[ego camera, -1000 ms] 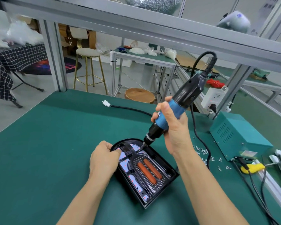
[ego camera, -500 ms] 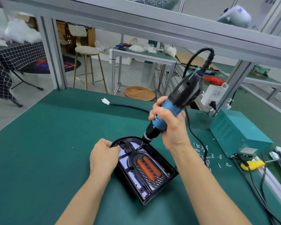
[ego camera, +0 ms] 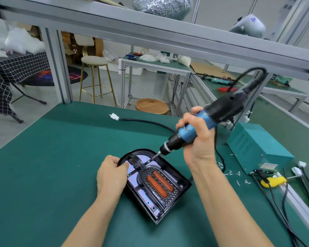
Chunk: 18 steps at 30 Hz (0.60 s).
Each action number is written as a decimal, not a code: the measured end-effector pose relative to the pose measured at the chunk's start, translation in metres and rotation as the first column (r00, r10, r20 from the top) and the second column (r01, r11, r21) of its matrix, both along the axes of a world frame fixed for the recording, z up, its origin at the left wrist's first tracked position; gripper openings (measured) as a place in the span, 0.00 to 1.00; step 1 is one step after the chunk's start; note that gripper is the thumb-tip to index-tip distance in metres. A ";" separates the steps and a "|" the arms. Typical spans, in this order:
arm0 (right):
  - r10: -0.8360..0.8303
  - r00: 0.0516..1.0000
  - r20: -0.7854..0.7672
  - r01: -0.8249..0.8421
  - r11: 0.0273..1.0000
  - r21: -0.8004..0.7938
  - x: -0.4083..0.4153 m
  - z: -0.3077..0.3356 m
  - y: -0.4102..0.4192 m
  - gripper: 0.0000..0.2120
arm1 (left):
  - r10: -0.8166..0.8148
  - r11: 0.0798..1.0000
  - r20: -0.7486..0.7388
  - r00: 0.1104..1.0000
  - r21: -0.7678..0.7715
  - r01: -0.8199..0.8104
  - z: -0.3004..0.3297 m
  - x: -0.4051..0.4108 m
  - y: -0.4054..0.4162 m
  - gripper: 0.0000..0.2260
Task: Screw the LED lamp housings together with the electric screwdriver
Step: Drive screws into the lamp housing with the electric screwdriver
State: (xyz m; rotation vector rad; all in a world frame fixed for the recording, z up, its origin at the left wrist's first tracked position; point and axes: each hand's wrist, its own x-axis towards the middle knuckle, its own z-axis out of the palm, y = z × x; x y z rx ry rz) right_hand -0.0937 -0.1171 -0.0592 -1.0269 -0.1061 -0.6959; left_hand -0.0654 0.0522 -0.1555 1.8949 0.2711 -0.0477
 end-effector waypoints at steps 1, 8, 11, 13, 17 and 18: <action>-0.008 1.000 -0.004 0.009 0.998 0.060 -0.003 0.003 -0.004 0.09 | 0.006 1.000 0.017 1.000 0.015 -0.006 0.000 -0.002 0.000 0.04; 0.050 0.988 -0.149 0.002 0.944 0.329 -0.044 0.019 -0.040 0.05 | -0.059 0.909 0.173 0.983 0.416 -0.018 0.009 -0.017 -0.006 0.13; 0.052 0.964 -0.262 0.033 0.950 0.311 -0.069 0.022 -0.057 0.03 | -0.092 0.865 0.178 0.980 0.501 -0.010 0.019 -0.023 -0.005 0.18; 0.025 0.947 -0.320 0.066 0.961 0.270 -0.085 0.020 -0.064 0.02 | -0.122 0.910 0.361 0.924 0.412 -0.041 0.032 -0.034 -0.013 0.16; -0.039 0.913 -0.407 0.132 0.970 0.204 -0.106 0.013 -0.071 0.04 | -0.400 0.896 0.590 0.701 0.092 0.434 0.079 -0.078 -0.067 0.09; -0.046 0.903 -0.427 0.142 0.970 0.195 -0.110 0.012 -0.071 0.04 | -0.477 0.822 0.579 0.662 0.028 0.568 0.088 -0.089 -0.084 0.10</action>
